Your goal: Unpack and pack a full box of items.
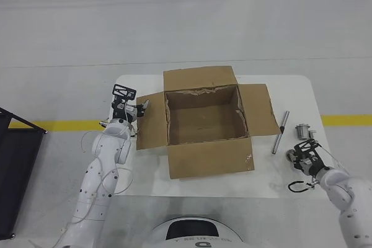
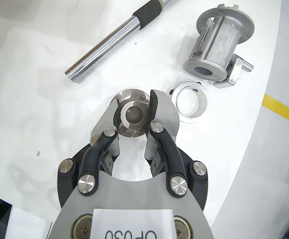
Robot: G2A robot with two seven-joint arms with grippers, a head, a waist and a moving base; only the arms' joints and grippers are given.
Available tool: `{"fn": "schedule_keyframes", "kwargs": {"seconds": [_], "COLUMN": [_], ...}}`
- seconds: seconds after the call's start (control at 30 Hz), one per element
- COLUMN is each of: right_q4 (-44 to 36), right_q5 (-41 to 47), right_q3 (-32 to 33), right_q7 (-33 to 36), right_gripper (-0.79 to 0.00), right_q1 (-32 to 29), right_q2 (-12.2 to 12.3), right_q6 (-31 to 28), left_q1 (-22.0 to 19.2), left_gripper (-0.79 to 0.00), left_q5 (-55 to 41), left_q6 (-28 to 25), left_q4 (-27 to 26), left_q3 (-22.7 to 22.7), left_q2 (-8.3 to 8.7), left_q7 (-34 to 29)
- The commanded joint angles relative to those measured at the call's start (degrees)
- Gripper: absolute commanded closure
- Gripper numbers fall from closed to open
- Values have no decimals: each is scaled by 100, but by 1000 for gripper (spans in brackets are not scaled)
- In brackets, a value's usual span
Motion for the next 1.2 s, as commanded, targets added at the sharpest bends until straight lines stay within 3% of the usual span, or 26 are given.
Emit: {"fn": "schedule_keyframes", "kwargs": {"seconds": [0.0,0.27,0.3,0.47,0.63,1.17], "right_q4": [-9,-189,-236,-623,-1144,-1144], "right_q5": [4,141,159,269,612,612], "right_q3": [-26,84,119,440,938,938], "right_q7": [23,-224,-282,-870,-2168,-2168], "right_gripper": [-139,-372,-539,-739,-785,-785], "right_q1": [17,-143,-188,-582,-1164,-1164], "right_q2": [0,12,14,15,-36,-36], "right_q6": [-20,-270,-292,-418,-441,-441], "left_q1": [0,0,0,0,0,0], "left_gripper": [-785,-785,-785,-785,-785,-785], "left_q5": [0,0,0,0,0,0], "left_q6": [0,0,0,0,0,0], "left_q4": [0,0,0,0,0,0], "left_q3": [0,0,0,0,0,0], "left_q2": [0,0,0,0,0,0], "left_q7": [0,0,0,0,0,0]}}
